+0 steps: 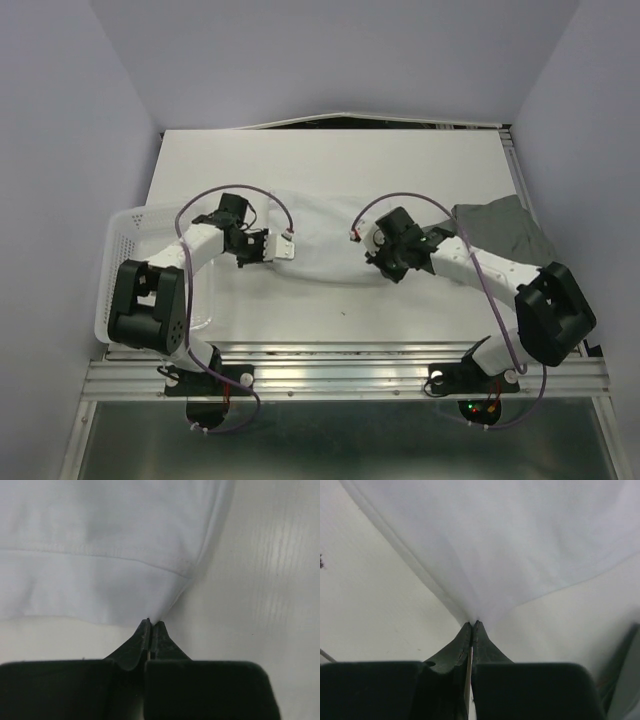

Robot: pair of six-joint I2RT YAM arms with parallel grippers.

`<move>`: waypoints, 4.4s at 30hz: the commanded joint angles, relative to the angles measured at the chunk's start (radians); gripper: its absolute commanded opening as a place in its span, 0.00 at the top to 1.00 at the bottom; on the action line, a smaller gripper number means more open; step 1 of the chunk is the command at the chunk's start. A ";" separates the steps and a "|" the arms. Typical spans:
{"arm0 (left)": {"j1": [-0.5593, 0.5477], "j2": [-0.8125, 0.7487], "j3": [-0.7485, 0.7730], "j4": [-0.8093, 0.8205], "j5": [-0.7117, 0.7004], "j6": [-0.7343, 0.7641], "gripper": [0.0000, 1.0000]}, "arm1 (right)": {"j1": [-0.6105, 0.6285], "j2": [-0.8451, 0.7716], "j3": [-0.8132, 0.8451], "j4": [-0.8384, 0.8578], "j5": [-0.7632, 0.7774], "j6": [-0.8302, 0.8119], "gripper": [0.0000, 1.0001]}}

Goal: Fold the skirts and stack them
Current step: Flatten the skirt out

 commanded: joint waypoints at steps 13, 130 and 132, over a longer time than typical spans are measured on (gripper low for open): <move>0.100 -0.148 0.684 0.226 0.000 -0.816 1.00 | -0.371 -0.050 0.707 0.074 -0.040 -0.069 0.99; -0.121 0.434 0.627 -0.658 0.067 -0.291 0.85 | -0.147 0.344 0.414 -0.248 -0.268 -0.146 0.94; -0.097 0.476 0.654 -0.655 0.101 -0.320 0.43 | -0.147 0.359 0.431 -0.268 -0.256 -0.146 0.74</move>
